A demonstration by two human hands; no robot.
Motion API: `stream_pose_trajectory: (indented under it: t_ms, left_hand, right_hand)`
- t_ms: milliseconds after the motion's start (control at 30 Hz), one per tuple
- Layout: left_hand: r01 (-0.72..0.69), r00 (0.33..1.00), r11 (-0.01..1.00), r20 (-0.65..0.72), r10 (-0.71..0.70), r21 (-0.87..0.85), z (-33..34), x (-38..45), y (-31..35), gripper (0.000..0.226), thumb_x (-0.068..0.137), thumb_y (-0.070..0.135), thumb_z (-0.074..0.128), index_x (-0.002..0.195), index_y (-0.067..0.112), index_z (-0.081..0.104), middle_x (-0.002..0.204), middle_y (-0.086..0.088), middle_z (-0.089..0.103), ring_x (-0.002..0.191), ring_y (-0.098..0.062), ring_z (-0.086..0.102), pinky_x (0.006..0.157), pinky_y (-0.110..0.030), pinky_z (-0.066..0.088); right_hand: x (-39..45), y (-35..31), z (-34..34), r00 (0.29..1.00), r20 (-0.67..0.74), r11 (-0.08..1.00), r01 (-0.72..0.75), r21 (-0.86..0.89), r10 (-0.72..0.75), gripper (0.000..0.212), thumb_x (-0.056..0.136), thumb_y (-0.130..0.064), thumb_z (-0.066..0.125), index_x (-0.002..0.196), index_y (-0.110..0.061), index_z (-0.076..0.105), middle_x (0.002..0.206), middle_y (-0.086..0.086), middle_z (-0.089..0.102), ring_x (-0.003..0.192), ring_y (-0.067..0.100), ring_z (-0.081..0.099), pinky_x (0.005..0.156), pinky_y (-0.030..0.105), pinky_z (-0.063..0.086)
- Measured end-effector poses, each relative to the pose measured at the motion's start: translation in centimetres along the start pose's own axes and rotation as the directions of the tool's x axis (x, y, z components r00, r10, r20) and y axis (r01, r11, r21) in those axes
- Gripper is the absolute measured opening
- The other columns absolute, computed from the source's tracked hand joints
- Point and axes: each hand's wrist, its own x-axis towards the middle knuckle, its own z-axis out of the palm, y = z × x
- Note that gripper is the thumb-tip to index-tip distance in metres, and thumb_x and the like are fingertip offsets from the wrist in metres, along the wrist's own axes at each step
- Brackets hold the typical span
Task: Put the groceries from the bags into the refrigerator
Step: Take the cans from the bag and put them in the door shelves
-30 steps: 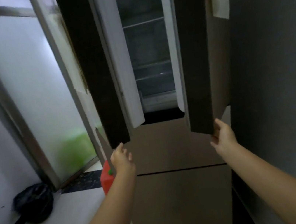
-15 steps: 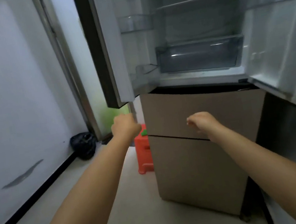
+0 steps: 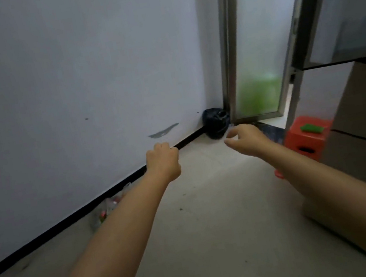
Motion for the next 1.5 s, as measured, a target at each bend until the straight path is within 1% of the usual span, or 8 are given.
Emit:
stream_pose_trajectory:
  t_ms: [200,400,633,800,967,1233,1333,1500]
  left_hand:
    - [0.148,0.983,0.989,0.107,-0.146,-0.009,5.8,-2.3,-14.8,0.034,0.096,0.027,0.043,0.124,0.009,0.051,0.129,-0.012,0.048,0.122,-0.029,0.042,0.096,-0.036,0.039]
    - [0.289,0.94,0.957,0.197,-0.28,-0.018,10.5,-1.1,-26.6,0.039,0.095,0.031,0.043,0.126,0.008,0.05,0.132,-0.012,0.046,0.125,-0.029,0.04,0.097,-0.036,0.039]
    - [0.391,0.886,0.92,0.273,-0.374,-0.008,15.0,6.1,-39.3,0.037,0.095,0.024,0.042,0.126,0.006,0.048,0.131,-0.014,0.045,0.125,-0.029,0.04,0.097,-0.036,0.039]
    - [0.42,0.863,0.906,0.333,-0.379,-0.057,18.7,11.1,-46.9,0.034,0.096,0.021,0.039,0.125,0.006,0.048,0.132,-0.013,0.045,0.125,-0.028,0.039,0.098,-0.035,0.037]
    - [0.399,0.854,0.913,0.396,-0.336,-0.087,23.4,15.5,-54.2,0.036,0.095,0.022,0.042,0.126,0.006,0.048,0.132,-0.012,0.044,0.125,-0.028,0.039,0.098,-0.035,0.037]
    - [0.294,0.84,0.945,0.511,-0.183,-0.146,33.1,23.2,-66.8,0.035,0.095,0.018,0.04,0.126,0.005,0.049,0.132,-0.014,0.044,0.125,-0.03,0.039,0.097,-0.036,0.037]
    - [0.277,0.811,0.948,0.567,-0.144,-0.156,37.0,26.0,-69.9,0.039,0.094,0.019,0.041,0.131,0.007,0.046,0.137,-0.013,0.042,0.128,-0.029,0.038,0.1,-0.036,0.037]
    - [0.244,0.725,0.96,0.683,-0.088,-0.136,43.9,30.4,-72.5,0.038,0.095,0.016,0.041,0.131,0.006,0.047,0.138,-0.014,0.041,0.13,-0.029,0.036,0.106,-0.038,0.033]
  right_hand:
    - [3.5,-10.6,12.4,0.983,0.134,0.989,0.132,-0.06,-0.123,0.035,0.091,-0.027,0.049,0.118,-0.006,0.06,0.125,0.013,0.059,0.114,0.028,0.054,0.093,0.037,0.045]
    - [9.7,-19.6,22.0,0.913,0.262,0.868,0.386,-0.314,-0.312,0.037,0.092,-0.032,0.045,0.122,-0.012,0.055,0.126,0.009,0.055,0.119,0.026,0.048,0.098,0.037,0.039]
    - [21.6,-29.0,30.8,0.845,0.358,0.835,0.494,-0.242,-0.397,0.039,0.093,-0.03,0.045,0.126,-0.011,0.052,0.129,0.011,0.053,0.121,0.028,0.045,0.099,0.039,0.041]
    - [28.9,-34.6,36.5,0.83,0.408,0.858,0.481,-0.18,-0.379,0.037,0.093,-0.027,0.045,0.123,-0.009,0.054,0.125,0.012,0.055,0.118,0.028,0.048,0.095,0.038,0.042]
    - [35.0,-39.3,43.6,0.821,0.465,0.881,0.446,-0.16,-0.331,0.037,0.092,-0.027,0.046,0.123,-0.009,0.054,0.128,0.012,0.055,0.119,0.027,0.049,0.098,0.039,0.043]
    - [42.8,-44.4,57.0,0.843,0.528,0.963,0.221,-0.156,-0.108,0.031,0.092,-0.025,0.046,0.114,-0.01,0.062,0.118,0.016,0.061,0.111,0.031,0.055,0.091,0.035,0.045]
    - [44.1,-44.5,62.4,0.807,0.588,0.976,0.166,-0.14,-0.053,0.039,0.088,-0.03,0.043,0.113,-0.008,0.063,0.12,0.014,0.062,0.112,0.03,0.056,0.091,0.032,0.044]
    - [46.5,-42.3,70.4,0.708,0.706,0.974,0.138,-0.182,0.032,0.035,0.092,-0.022,0.045,0.125,-0.01,0.054,0.13,0.01,0.055,0.124,0.023,0.047,0.101,0.029,0.039]
